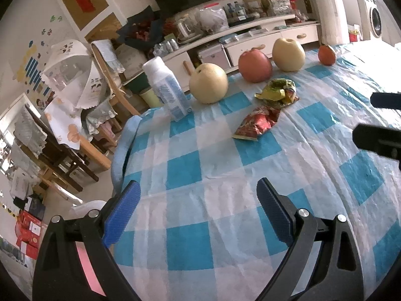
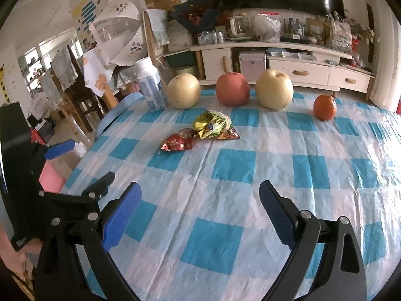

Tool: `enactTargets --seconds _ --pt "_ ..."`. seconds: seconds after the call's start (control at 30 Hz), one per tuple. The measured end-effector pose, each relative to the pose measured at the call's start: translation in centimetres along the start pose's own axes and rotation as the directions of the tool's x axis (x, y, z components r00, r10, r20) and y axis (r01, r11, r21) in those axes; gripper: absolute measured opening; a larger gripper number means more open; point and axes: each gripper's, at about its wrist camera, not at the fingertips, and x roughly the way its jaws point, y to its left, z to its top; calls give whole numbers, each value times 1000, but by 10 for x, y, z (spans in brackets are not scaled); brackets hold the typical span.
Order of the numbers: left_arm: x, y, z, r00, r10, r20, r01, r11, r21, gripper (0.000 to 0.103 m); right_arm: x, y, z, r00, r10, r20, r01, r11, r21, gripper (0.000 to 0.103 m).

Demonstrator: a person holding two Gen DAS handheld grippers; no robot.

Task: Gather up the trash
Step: 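Move both empty tools back over the table toward the last two snack bags, then grasp the red snack bag with the left tool while the right tool grasps the yellow-green bag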

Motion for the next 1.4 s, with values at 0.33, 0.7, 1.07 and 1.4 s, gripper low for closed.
enactTargets --seconds 0.33,0.7,1.07,1.4 --pt "20 -19 6 998 -65 -21 66 996 53 94 30 -35 13 999 37 -7 -36 991 131 94" --pt "42 -28 14 978 -207 -33 208 978 11 94 54 -49 33 995 100 -9 -97 978 183 94" --pt "69 -25 38 943 -334 -12 328 932 -151 94 87 -43 63 993 117 -28 -112 984 139 94" --pt "95 -23 52 933 -359 -15 347 911 -225 84 117 -40 73 985 162 -57 -153 979 138 79"
